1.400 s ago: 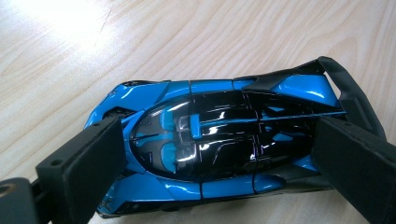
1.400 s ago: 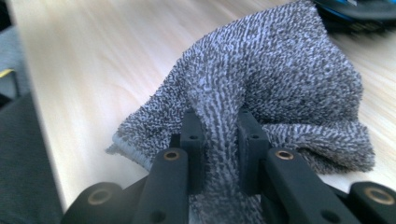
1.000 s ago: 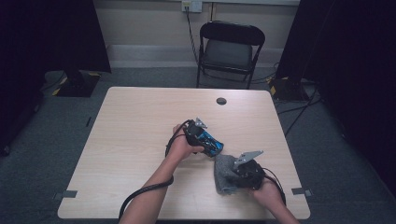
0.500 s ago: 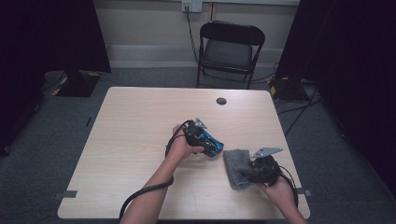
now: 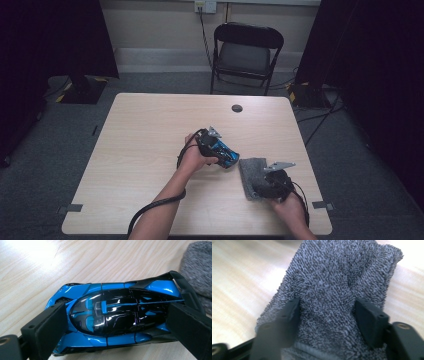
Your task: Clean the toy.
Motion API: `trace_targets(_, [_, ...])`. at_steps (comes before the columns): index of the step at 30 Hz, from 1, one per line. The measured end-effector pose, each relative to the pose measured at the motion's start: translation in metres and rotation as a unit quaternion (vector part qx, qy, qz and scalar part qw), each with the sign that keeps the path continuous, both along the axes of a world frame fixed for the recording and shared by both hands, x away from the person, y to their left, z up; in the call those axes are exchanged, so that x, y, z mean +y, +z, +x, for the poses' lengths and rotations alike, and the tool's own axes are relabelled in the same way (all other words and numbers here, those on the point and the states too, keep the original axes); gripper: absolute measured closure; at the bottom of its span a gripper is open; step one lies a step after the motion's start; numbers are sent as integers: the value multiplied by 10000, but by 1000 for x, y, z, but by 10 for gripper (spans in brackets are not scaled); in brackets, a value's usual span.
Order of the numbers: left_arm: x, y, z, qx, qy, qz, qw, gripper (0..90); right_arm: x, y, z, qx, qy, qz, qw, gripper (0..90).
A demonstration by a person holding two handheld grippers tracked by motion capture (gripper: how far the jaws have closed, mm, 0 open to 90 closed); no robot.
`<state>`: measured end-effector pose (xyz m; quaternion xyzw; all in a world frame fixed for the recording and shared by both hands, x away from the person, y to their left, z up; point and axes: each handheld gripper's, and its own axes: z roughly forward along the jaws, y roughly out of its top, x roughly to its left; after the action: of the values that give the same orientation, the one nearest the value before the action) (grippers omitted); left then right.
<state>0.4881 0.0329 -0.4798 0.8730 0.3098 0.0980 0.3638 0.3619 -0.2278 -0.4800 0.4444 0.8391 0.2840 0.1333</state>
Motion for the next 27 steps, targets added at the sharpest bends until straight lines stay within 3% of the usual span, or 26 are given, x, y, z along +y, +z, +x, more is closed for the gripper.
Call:
trace_targets(2, [0, 0, 0, 19, -9, 30, 10000, 35, 2, 2, 2, 29, 140, -4, 9999, 623])
trace_targets(7, [0, 0, 0, 2, -4, 4, 10000, 35, 2, 3, 7, 68, 136, 71, 9999, 753])
trace_targets(11, [0, 0, 1, 13, -11, 22, 10000, 35, -7, 11, 15, -111, -72, 41, 9999, 767])
trace_targets(14, [-1, 1, 1, 46, -9, 48, 10000, 35, -19, 20, 32, -119, -398, 280, 9987, 767])
trace_targets(16, [0, 1, 1, 40, -16, 51, 10000, 33, -20, 24, 43, -84, -497, 282, 9983, 767])
trace_targets(21, [0, 1, 1, 33, -23, 50, 10000, 31, -2, 19, 59, -70, -368, -71, 9993, 767])
trace_targets(23, [0, 1, 1, 34, -20, 41, 10000, 31, 8, 13, 62, 72, -236, -48, 9997, 767])
trace_targets(27, [0, 0, 1, 23, -17, 23, 10000, 31, 21, 9, 60, 134, -41, -53, 9999, 770])
